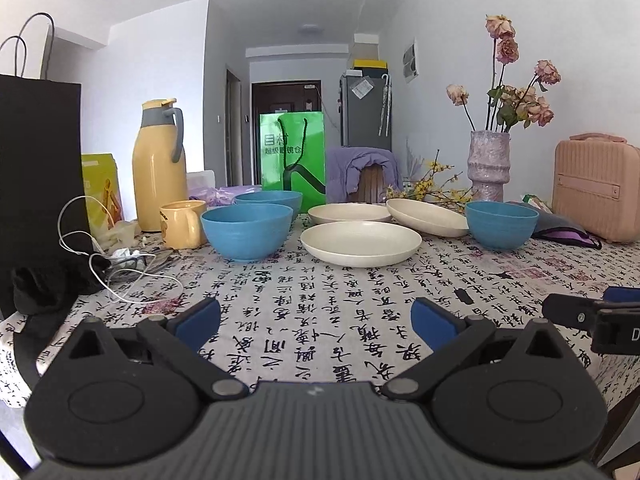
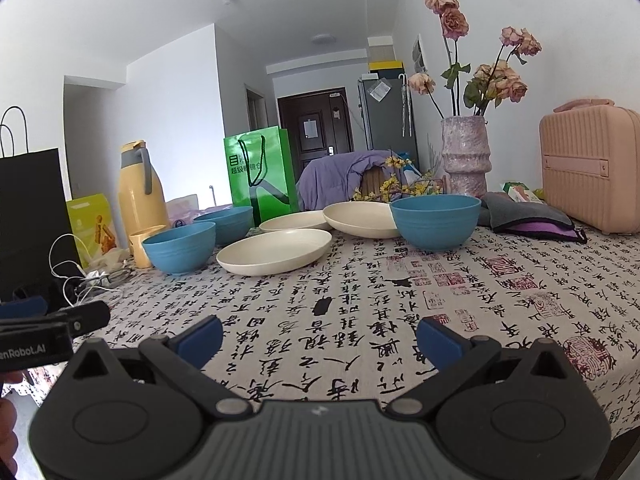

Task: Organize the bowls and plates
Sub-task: 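Close the left tool on a cream plate rim while the right tool grips another plate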

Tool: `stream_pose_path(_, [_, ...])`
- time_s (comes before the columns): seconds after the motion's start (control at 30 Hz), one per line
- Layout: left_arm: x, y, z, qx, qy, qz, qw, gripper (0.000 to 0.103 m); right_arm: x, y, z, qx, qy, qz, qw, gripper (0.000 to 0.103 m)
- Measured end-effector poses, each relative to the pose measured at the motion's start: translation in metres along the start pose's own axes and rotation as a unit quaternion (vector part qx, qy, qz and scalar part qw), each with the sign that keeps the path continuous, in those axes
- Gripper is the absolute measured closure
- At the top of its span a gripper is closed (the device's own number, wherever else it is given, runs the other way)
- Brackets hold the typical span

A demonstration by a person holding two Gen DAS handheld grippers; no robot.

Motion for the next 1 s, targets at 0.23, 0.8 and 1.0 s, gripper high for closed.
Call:
stream_pose_path(0.23, [0.063, 0.011, 0.024, -0.003, 0.053, -0.043, 0.9977, 0.000, 0.043, -0.001, 0.029, 0.002, 0.013, 0.014, 1.000, 0.000])
stream_pose_path(0.8, [0.262, 0.032, 0.071, -0.105, 0.139, -0.010, 0.9847, 0.017, 0.281, -0.001, 0.122, 0.036, 0.166, 0.033, 0.985, 0.015])
stream_pose_path(1.0, [0.294, 0.038, 0.064, -0.144, 0.166, -0.017, 0.9755, 0.037, 0.335, -0.003, 0.117, 0.045, 0.198, 0.024, 0.979, 0.035])
Point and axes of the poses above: each gripper's, at about its wrist camera, not at the fingertips, and x roughly the way its jaws point, y to its left, z to its top, the point moved 2 cm from there along x, roughly the way its jaws point, and after that the axes turned 13 degrees about x, right-handed, at the moved point
